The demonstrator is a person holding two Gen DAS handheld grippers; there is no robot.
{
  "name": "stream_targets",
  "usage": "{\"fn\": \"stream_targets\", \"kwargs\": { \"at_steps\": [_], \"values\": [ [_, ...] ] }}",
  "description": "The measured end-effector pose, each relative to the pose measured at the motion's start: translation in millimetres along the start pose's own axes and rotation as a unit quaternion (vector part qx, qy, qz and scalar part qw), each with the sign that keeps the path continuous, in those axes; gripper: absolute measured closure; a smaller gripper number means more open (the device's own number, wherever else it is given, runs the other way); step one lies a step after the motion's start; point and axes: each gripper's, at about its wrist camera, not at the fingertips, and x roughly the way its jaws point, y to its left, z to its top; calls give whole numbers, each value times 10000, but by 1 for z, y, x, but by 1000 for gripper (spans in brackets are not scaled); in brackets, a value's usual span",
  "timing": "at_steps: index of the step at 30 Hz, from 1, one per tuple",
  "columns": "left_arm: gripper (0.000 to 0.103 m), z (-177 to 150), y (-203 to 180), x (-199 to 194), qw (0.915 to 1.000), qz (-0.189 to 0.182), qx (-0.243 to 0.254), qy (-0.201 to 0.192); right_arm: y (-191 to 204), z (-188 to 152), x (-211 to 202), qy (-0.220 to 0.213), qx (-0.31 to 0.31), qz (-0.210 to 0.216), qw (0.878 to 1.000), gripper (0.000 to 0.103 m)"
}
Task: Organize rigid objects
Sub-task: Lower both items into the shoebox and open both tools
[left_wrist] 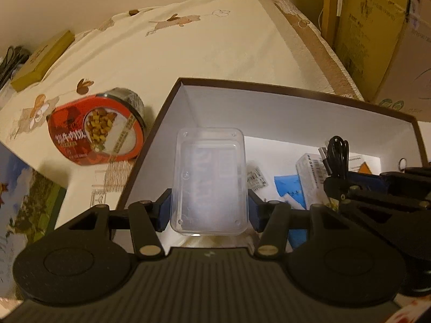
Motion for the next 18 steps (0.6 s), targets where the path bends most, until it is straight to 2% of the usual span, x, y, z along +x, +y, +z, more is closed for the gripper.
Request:
{"fn": "stream_targets", "kwargs": {
  "at_steps": [7, 9, 11, 15, 18],
  "values": [
    [51, 13, 6, 7, 9996, 13, 79, -252, 1, 11, 10, -70, 118, -38, 9999, 90],
    [48, 15, 6, 7, 9994, -2, 141, -300, 1, 14, 13, -61, 171, 9, 9998, 90],
    [39, 16, 6, 7, 9992, 41, 176, -350, -1, 16, 15, -89, 277, 11, 9996, 90],
    [39, 13, 10, 7, 9993, -20, 114, -363, 0, 18, 14, -108, 252, 50, 9996, 90],
    [39, 11, 12, 6, 9994, -54, 95, -341, 1, 16, 13, -103, 215, 76, 9997, 83]
  ]
}}
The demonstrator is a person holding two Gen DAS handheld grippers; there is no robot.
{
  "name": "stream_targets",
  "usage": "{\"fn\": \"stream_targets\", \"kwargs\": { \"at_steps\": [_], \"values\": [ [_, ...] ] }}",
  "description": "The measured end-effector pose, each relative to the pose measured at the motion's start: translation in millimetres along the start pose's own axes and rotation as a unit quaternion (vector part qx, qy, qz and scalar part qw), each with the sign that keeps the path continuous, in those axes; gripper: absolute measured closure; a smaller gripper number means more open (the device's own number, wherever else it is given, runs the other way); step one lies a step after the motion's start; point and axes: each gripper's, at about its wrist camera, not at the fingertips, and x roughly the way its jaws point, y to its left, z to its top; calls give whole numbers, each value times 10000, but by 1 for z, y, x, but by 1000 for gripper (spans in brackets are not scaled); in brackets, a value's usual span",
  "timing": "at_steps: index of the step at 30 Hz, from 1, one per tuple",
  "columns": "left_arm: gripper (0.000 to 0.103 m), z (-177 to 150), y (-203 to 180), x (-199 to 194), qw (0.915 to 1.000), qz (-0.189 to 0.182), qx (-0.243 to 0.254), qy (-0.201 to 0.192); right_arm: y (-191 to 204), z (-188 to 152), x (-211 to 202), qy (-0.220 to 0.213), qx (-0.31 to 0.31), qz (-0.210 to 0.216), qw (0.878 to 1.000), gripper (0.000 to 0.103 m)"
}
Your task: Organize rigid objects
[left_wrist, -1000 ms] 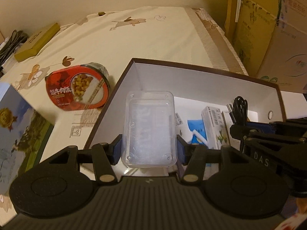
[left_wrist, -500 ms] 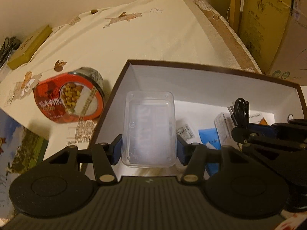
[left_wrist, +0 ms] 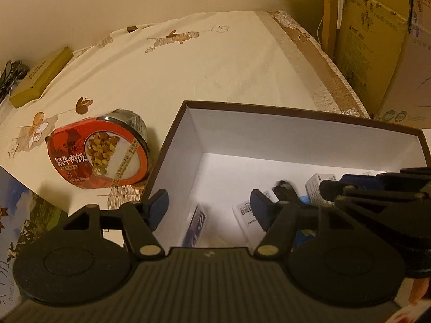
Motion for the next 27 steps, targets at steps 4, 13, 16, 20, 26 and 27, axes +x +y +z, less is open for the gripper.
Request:
{"fn": "stream_targets", "kwargs": {
  "at_steps": [4, 13, 16, 20, 26, 27],
  "values": [
    [39, -3, 4, -2, 10000, 12, -45, 36, -1, -3, -2, -41, -42, -77, 10000, 64],
    [39, -12, 8, -6, 9998, -1, -153, 89, -4, -8, -11, -93, -45, -24, 9999, 49],
    [39, -14, 8, -9, 9998, -9, -183, 84, -6, -8, -15, -109, -15, -33, 9999, 47],
    [39, -15, 8, -14, 9997, -29, -214, 61, -9, -10, -19, -109, 10, -29, 9999, 45],
    [39, -17, 8, -21, 9996, -49, -294, 31, -13, -12, -26, -120, 29, -21, 9999, 43],
    [39, -18, 9, -23, 9995, -55, -311, 19, -14, -13, -27, -122, 25, -14, 9999, 42]
  ]
}}
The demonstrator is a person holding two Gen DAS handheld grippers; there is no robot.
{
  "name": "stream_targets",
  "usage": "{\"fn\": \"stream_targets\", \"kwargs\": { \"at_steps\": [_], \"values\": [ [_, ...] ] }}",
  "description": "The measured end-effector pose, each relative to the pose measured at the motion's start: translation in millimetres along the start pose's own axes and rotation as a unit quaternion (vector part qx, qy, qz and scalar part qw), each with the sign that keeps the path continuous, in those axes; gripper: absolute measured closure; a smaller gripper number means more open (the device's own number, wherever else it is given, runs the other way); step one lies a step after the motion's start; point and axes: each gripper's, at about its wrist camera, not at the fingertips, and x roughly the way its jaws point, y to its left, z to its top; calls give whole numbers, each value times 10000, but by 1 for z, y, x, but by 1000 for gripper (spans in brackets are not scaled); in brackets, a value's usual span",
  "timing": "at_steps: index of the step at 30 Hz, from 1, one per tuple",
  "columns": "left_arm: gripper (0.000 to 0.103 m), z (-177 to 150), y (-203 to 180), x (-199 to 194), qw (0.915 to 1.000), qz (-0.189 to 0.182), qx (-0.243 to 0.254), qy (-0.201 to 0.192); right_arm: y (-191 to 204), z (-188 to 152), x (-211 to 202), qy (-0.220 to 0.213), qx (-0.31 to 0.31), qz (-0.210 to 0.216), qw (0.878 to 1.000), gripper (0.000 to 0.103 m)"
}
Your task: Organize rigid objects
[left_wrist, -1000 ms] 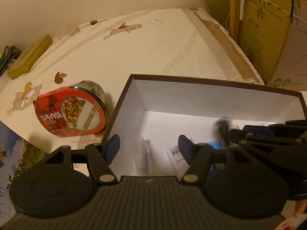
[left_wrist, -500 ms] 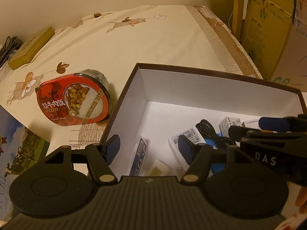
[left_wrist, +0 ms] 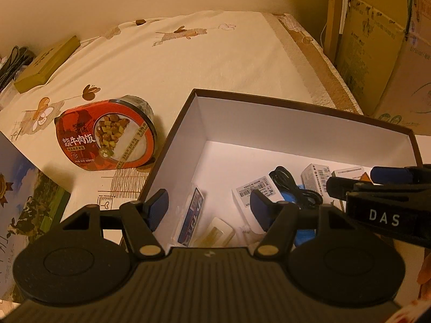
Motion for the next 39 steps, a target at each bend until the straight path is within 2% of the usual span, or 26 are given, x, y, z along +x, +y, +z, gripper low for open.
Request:
{"fn": "stream_targets", "kwargs": {
  "at_steps": [7, 12, 18, 28, 39],
  "values": [
    [39, -10, 2, -18, 9998, -80, -163, -110, -3, -7, -16, -71, -62, 53, 9999, 40],
    [39, -22, 4, -35, 9993, -136, -325, -142, -1, -20, -30, -60, -451, -129, 9989, 39],
    [36, -41, 7, -66, 9981, -175, -554, -217, -5, -40, -53, -30, -554, -84, 9984, 39],
    [31, -70, 9, -131, 9963, 48, -744, -417, 3, -64, -99, -61, -687, 165, 9975, 39],
    [31, -108, 2, -188, 9939, 242, -1044, -277, 17, -81, -155, -317, -1040, 302, 9936, 39]
  ]
}}
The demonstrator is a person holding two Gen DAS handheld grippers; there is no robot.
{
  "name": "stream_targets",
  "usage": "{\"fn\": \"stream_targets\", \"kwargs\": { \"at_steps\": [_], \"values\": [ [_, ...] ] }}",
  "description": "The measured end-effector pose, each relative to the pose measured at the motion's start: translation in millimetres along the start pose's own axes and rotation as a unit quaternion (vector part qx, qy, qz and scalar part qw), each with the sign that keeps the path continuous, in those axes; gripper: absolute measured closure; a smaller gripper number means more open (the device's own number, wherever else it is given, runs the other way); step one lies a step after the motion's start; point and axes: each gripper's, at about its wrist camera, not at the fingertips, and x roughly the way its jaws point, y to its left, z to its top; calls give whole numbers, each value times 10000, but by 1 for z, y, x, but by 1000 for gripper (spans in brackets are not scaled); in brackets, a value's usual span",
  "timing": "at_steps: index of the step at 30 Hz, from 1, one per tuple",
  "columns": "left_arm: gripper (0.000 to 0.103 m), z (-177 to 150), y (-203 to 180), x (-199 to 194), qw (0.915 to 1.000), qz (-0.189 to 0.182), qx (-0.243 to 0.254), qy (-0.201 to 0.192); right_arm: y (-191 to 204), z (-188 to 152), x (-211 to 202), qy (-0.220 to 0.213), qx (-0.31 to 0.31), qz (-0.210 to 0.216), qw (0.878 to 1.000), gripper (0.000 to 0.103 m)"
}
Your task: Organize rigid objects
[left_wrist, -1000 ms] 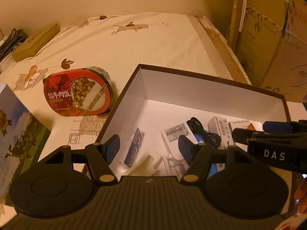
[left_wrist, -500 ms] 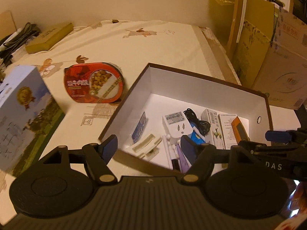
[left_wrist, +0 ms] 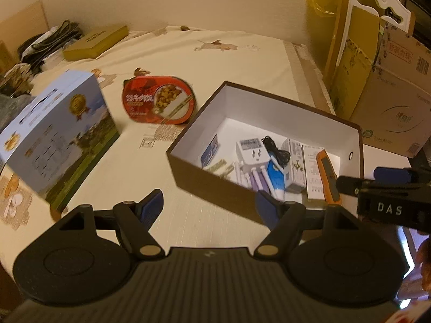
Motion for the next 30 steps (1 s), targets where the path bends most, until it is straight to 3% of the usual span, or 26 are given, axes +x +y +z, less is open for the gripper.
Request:
{"fn": "stream_targets", "kwargs": {
  "at_steps": [16, 30],
  "values": [
    [31, -56, 11, -98, 9983, 279, -504, -89, 24, -28, -74, -44, -328, 648, 9973, 39],
    [31, -93, 18, -150, 9960, 479, -710, -241, 41, -63, -111, 61, -614, 1082, 9922, 39]
  ]
}}
